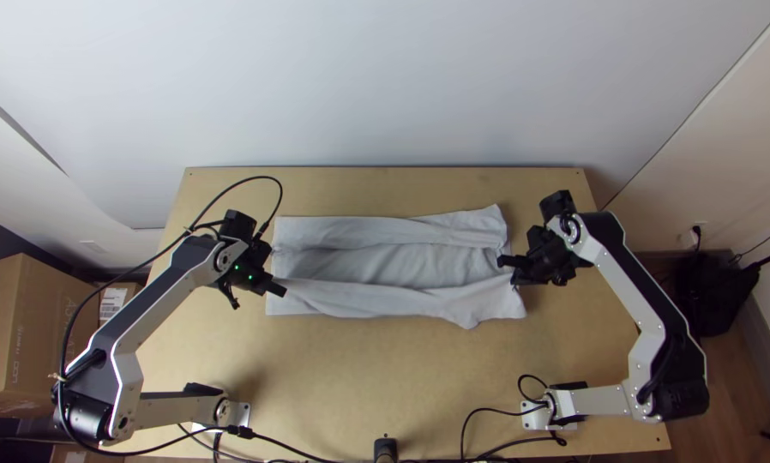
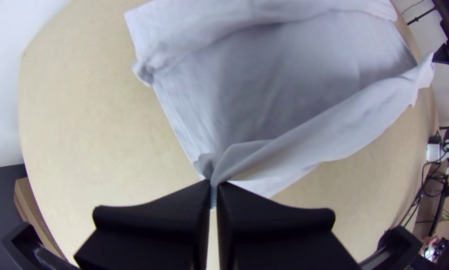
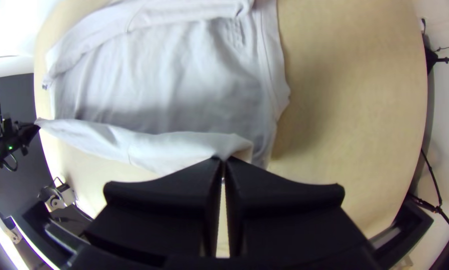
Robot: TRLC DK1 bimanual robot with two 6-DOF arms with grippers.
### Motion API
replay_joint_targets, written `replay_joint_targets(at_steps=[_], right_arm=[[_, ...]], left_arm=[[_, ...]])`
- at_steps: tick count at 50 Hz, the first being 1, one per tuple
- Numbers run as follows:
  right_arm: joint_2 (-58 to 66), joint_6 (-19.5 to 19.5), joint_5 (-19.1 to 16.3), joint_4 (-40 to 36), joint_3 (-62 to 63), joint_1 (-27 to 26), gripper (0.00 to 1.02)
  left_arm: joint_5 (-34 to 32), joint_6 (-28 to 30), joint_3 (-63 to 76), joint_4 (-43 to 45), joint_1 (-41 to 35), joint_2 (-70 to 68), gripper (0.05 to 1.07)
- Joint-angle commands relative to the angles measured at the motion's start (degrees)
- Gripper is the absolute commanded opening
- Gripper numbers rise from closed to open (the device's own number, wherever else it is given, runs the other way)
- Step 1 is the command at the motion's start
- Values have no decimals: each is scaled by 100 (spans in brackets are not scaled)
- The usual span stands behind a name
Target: Fold the t-shirt
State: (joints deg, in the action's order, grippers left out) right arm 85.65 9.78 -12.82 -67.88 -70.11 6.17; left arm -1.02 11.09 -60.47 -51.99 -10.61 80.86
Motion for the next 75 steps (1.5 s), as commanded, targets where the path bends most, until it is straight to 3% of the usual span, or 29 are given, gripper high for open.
replay_joint_targets(at_steps=[1,40,42,43,45,46,47,50,51,58,65,75], right_arm=[[356,-90,43,90,-478,-125,2],[3292,50,113,451,-3800,-187,2],[3432,50,113,451,-3941,-187,3],[3512,50,139,451,-4037,-187,3],[3626,103,262,451,-4231,-187,14],[3661,138,280,451,-4292,-187,24],[3687,191,280,451,-4362,-187,41],[3635,270,298,609,-4415,-187,96],[3591,331,333,706,-4398,-204,100],[2958,683,500,1505,-3932,-380,99],[2220,1008,447,1576,-3642,-679,99],[1112,1430,-1047,1558,-3176,-1198,99]], left_arm=[[-21,192,-281,127,156,211,8],[-30,323,-2602,637,666,2628,8],[-30,306,-2690,664,666,2733,18],[-30,288,-2742,672,657,2769,32],[-39,235,-2839,707,657,2839,72],[-39,200,-2883,716,657,2848,94],[-39,174,-2918,751,666,2856,106],[-74,-28,-3006,1015,718,2830,103],[-162,-81,-3050,1015,754,2821,103],[-927,-476,-3120,989,1140,2610,103],[-1779,-802,-2901,874,1615,2276,103],[-2887,-890,-2294,839,2265,1960,103]])
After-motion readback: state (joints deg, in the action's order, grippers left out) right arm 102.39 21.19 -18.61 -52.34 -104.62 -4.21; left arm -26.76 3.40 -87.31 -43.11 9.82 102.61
